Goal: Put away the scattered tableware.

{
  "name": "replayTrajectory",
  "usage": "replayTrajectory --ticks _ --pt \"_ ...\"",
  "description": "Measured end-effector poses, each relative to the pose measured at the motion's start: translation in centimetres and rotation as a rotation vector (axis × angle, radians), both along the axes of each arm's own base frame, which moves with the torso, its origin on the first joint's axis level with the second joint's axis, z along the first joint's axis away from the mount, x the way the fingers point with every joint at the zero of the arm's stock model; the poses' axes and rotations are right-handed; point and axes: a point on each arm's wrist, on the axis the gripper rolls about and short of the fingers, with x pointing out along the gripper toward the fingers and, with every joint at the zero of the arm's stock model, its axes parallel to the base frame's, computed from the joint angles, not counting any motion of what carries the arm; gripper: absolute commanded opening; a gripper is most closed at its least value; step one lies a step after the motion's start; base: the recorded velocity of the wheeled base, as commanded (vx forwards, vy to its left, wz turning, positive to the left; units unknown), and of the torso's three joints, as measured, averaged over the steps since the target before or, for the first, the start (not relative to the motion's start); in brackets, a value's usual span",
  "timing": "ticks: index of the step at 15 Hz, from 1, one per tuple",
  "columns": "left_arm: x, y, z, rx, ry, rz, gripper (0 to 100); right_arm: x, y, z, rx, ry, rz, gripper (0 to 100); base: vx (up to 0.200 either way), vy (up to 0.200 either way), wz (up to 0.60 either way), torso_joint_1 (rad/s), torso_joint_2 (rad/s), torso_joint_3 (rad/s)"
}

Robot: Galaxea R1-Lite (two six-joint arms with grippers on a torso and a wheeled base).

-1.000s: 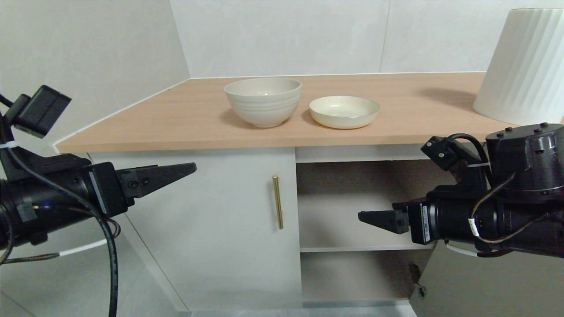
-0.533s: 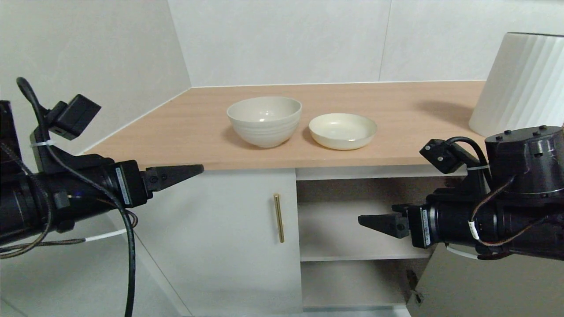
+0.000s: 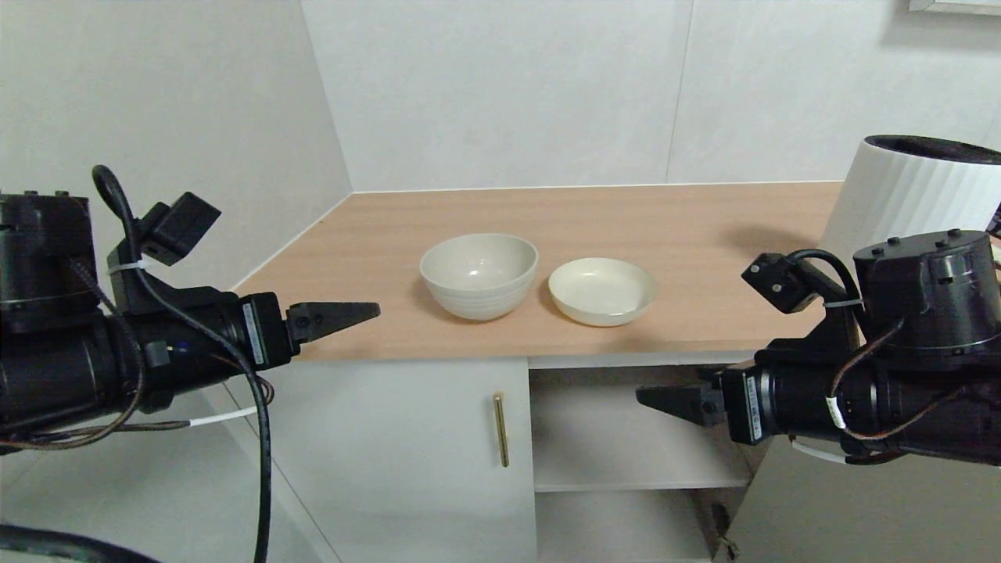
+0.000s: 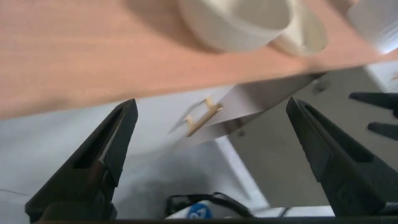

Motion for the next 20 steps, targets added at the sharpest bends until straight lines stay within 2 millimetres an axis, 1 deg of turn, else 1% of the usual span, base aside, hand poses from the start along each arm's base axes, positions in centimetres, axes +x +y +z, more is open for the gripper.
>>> replayTrajectory --ticks 4,10,12,16,18,20 --pt "1.3 -0.7 -0.3 -0.100 0.078 0.029 100 0.2 0.1 -0.3 -0.006 0.008 -0.002 100 0.000 0.000 0.00 0.176 -0.42 -0.238" --pt "4.0 -1.5 -0.8 -0.251 0.203 0.092 100 1.7 0.0 -0.5 0.033 -0.046 -0.040 100 0.000 0.000 0.00 0.015 -0.03 -0.021" --pt "4.8 -1.8 -1.0 -0.291 0.237 0.111 100 2.8 0.1 -0.2 0.039 -0.047 -0.073 100 0.000 0.000 0.00 0.000 0.00 0.000" --pt "7.0 -2.6 -1.2 -0.395 0.247 0.143 100 5.9 1.1 0.8 0.092 0.060 -0.259 100 0.000 0.000 0.00 0.000 0.00 0.000" --pt "7.6 -3.2 -1.8 -0.407 0.258 0.139 100 7.5 1.3 1.0 0.079 0.049 -0.358 100 0.000 0.000 0.00 0.000 0.00 0.000" --pt "8.1 -3.9 -2.6 -0.412 0.285 0.145 100 8.8 1.6 0.6 0.054 0.037 -0.425 100 0.000 0.000 0.00 0.000 0.00 0.000"
